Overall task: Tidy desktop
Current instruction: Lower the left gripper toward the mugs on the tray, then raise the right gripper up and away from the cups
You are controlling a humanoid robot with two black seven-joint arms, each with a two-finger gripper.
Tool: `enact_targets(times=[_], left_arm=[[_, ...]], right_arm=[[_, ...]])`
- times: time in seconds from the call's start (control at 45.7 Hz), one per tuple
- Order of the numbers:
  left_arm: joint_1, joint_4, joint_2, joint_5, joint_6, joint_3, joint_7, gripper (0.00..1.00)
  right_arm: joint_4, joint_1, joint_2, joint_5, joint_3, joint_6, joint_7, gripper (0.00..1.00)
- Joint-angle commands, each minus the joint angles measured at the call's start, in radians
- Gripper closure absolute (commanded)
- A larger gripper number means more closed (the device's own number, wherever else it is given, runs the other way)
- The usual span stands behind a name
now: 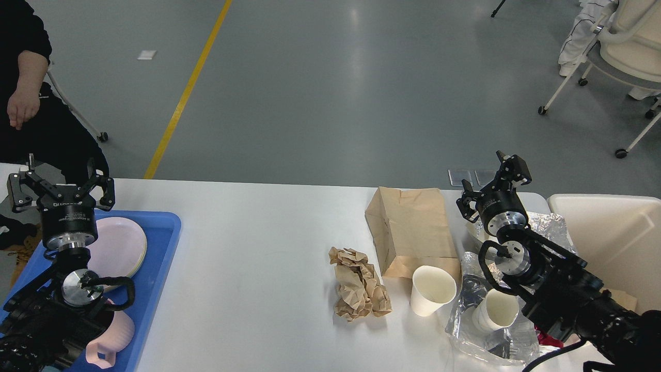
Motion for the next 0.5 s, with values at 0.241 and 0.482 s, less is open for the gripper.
enact_targets(times=[0.241, 0.482], left_arm=[[0.000, 0.000, 0.000, 0.000, -0.001, 0.000, 0.000, 0.04], [0.000, 0.000, 0.000, 0.000, -0.001, 0.000, 0.000, 0.04]], right_arm=[[-0.011, 0.006, -0.006, 0.000, 0.002, 0.000, -0.008, 0.00], [-0.012, 0.000, -0.038, 0.000, 0.005, -0.002, -0.009, 0.00]])
